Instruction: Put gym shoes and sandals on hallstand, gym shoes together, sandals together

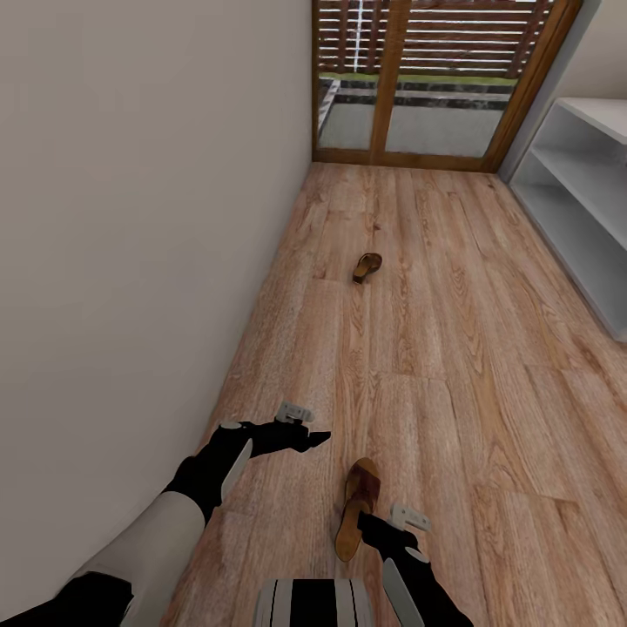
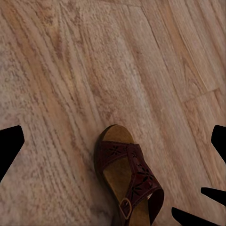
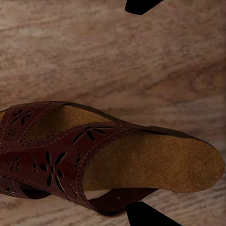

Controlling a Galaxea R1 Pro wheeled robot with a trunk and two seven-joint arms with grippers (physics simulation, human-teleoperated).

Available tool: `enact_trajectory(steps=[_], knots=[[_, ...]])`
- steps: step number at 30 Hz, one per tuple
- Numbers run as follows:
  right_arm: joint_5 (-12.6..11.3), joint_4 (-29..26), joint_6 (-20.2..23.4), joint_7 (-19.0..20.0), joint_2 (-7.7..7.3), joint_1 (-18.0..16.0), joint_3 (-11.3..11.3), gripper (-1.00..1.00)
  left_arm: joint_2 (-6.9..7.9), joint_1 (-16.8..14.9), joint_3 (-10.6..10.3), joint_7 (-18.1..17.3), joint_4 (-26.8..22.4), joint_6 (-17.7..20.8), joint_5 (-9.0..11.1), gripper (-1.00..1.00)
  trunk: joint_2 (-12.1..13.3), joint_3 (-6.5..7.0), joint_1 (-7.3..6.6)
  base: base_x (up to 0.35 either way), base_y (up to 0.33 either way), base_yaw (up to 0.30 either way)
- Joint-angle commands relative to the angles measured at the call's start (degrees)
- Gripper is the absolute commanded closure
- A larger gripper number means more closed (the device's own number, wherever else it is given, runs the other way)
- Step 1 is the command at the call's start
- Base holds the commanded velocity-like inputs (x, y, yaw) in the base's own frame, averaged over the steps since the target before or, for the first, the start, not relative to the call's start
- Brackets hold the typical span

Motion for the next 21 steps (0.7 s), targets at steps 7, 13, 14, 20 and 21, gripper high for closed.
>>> enact_trajectory(steps=[7,13,14,20,21], knots=[[-0.3,-0.2,0.3,-0.4,0.0,0.0,0.1,-1.0,0.1,0.0,-0.2,-0.2,-0.1,0.4,0.0,-1.0,0.0,-0.04,-0.01,0.0,0.0,-0.009],[-0.3,-0.2,0.3,-0.4,0.0,0.0,0.1,-1.0,0.12,0.0,-0.2,-0.2,-0.1,0.4,0.0,-1.0,0.0,-0.04,-0.01,0.0,0.0,-0.002],[-0.3,-0.2,0.3,-0.4,0.0,0.0,0.1,-1.0,0.12,0.0,-0.2,-0.3,-0.1,0.3,0.0,-1.0,0.0,-0.04,-0.01,0.0,0.0,0.0],[-0.3,0.1,0.3,-0.3,0.0,0.0,0.1,-1.0,0.13,0.0,-0.3,-0.4,-0.1,0.3,0.0,-1.0,0.0,-0.04,-0.01,0.0,0.0,0.0],[-0.3,0.2,0.2,-0.3,0.0,0.0,0.1,-1.0,0.13,0.0,-0.3,-0.4,-0.1,0.3,0.0,-1.0,0.0,-0.04,-0.01,0.0,0.0,0.0]])
